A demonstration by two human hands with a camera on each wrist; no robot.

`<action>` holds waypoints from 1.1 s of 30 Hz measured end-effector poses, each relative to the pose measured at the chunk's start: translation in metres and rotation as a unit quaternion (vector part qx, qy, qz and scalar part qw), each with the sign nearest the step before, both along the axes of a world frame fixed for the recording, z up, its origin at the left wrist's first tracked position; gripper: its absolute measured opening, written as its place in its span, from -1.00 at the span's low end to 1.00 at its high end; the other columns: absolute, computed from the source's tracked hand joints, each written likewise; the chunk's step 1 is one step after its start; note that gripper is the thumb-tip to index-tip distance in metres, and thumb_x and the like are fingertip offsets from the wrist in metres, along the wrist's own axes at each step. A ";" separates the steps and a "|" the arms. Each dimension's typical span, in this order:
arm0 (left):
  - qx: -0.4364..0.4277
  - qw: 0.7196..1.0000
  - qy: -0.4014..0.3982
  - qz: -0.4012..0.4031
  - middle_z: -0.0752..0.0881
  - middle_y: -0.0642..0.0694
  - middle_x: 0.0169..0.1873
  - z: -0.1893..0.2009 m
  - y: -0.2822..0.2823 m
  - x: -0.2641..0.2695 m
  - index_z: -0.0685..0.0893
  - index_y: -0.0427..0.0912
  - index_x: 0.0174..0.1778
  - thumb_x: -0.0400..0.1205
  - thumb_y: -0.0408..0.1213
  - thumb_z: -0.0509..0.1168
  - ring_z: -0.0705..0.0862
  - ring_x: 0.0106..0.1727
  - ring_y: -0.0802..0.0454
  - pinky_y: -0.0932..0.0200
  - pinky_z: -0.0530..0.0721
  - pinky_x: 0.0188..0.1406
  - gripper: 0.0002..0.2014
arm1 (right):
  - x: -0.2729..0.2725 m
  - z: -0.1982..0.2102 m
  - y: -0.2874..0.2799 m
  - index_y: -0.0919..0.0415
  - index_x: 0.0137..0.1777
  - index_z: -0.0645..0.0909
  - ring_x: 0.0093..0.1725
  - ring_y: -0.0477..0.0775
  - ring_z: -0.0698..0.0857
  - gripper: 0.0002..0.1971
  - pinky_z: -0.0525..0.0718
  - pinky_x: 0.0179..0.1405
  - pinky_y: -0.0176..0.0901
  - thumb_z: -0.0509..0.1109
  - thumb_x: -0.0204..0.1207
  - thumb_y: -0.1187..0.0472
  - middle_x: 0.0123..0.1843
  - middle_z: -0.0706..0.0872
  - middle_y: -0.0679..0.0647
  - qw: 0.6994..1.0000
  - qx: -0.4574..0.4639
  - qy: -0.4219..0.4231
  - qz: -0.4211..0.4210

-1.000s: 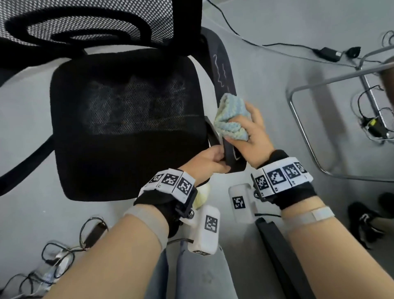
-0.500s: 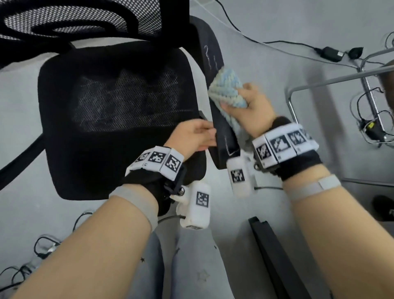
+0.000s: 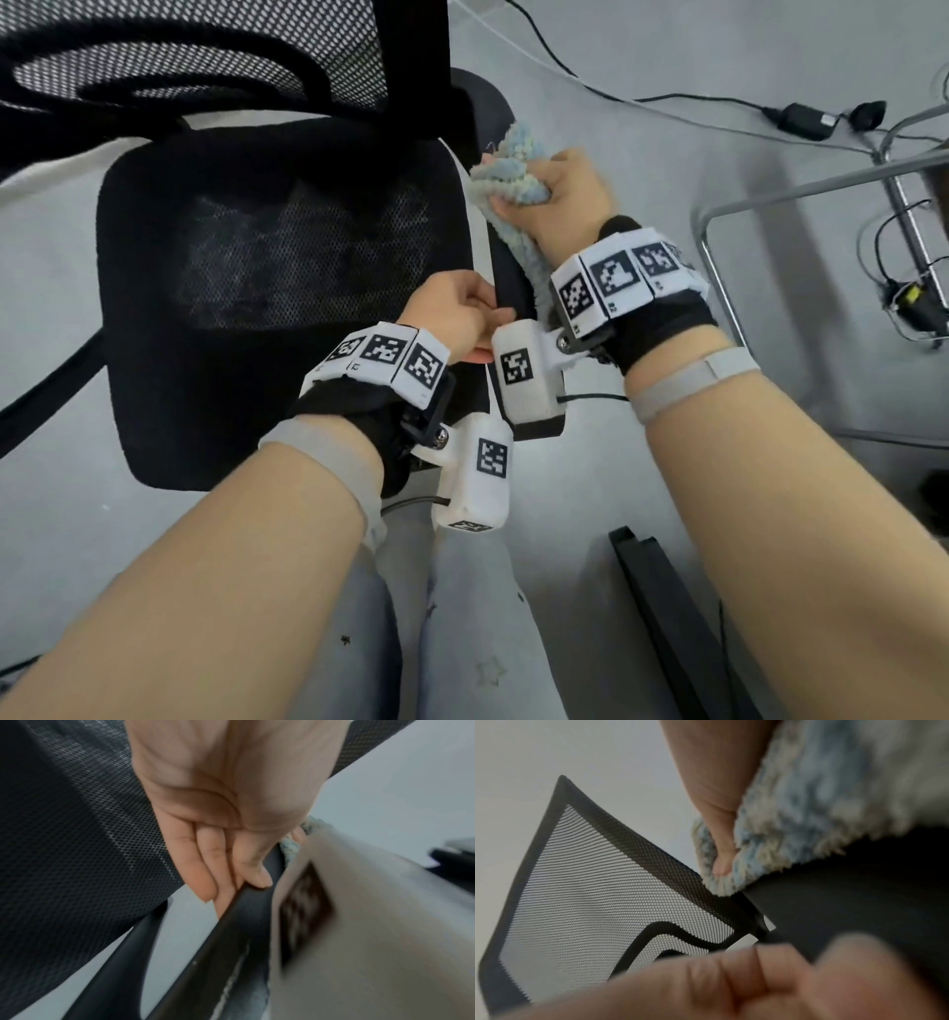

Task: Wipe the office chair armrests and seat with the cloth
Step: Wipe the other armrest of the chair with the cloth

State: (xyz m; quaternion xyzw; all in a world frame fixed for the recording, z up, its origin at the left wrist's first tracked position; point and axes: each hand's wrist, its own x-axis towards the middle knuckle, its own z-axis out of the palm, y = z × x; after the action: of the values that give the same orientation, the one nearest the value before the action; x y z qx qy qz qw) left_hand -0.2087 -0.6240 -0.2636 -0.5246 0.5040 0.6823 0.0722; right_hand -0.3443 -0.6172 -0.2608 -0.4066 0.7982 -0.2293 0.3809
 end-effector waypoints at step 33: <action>0.020 0.998 0.026 -0.051 0.56 -0.03 -0.42 0.002 0.024 0.027 0.48 -0.10 -0.28 0.56 -0.44 0.22 0.67 -0.54 0.23 0.13 0.72 -0.28 -0.83 | 0.030 -0.001 0.049 0.24 -0.03 0.44 -0.03 -0.03 0.56 -0.77 0.49 0.12 -0.24 0.43 0.43 0.24 0.15 0.49 0.22 0.990 -0.029 -0.055 -0.128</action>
State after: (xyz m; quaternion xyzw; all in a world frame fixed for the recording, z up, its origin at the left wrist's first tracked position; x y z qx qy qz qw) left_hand -0.1815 -0.6001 -0.2621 -0.4790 0.5177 0.7013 0.1040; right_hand -0.3145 -0.5682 -0.2620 -0.2985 0.8147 -0.3210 0.3796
